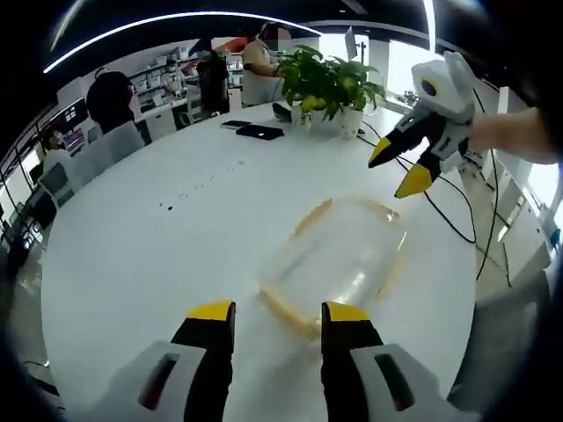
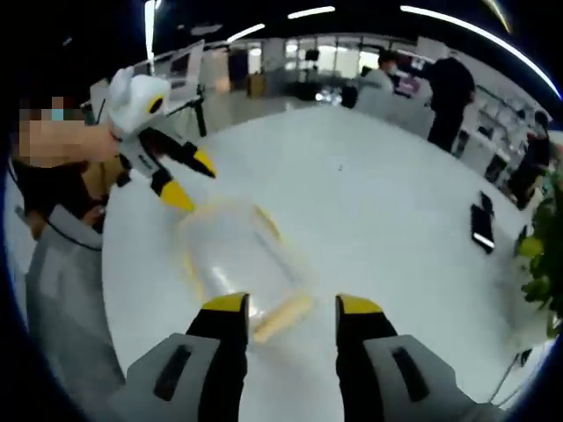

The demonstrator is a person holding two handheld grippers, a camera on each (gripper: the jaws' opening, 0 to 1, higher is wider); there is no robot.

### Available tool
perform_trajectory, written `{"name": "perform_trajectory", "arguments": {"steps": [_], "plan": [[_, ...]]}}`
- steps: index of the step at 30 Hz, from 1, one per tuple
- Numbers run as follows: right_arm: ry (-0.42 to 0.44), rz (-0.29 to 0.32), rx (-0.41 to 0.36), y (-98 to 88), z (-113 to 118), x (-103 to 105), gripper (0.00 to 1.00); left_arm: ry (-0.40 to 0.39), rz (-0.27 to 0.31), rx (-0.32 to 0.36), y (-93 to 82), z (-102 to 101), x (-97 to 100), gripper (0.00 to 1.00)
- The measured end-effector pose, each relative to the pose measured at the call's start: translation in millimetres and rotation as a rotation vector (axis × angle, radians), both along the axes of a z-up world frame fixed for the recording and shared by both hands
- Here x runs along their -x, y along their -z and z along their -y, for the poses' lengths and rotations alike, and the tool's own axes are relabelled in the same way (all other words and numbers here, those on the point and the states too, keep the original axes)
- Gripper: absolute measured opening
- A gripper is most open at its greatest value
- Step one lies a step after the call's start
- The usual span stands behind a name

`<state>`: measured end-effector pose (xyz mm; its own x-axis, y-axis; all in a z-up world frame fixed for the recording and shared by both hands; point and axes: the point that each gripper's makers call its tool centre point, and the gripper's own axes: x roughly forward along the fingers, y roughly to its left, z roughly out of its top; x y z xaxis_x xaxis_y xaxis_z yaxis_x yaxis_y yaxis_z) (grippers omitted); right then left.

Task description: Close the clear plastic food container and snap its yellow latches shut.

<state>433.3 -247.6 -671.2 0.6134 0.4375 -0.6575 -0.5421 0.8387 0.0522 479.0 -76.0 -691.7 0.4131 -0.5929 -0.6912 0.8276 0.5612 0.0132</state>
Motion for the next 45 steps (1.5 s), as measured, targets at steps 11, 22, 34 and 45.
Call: {"name": "perform_trajectory", "arguments": {"steps": [11,22,34,45], "plan": [[0.330,0.023,-0.142,20.9,3.3,12.1,0.32,-0.236,0.012,0.079,0.0,1.9,6.4,0.28],[0.500,-0.042,-0.321,31.6,-2.2,2.0,0.30,-0.346,-0.028,0.121,8.1,0.5,3.6,0.29],[0.543,-0.066,-0.350,39.3,-7.4,0.3,0.30,-0.413,-0.160,0.243,14.0,11.0,10.1,0.25],[0.583,-0.106,-0.412,44.9,-10.8,0.0,0.28,-0.510,-0.263,0.338,20.2,8.5,10.0,0.27]]}}
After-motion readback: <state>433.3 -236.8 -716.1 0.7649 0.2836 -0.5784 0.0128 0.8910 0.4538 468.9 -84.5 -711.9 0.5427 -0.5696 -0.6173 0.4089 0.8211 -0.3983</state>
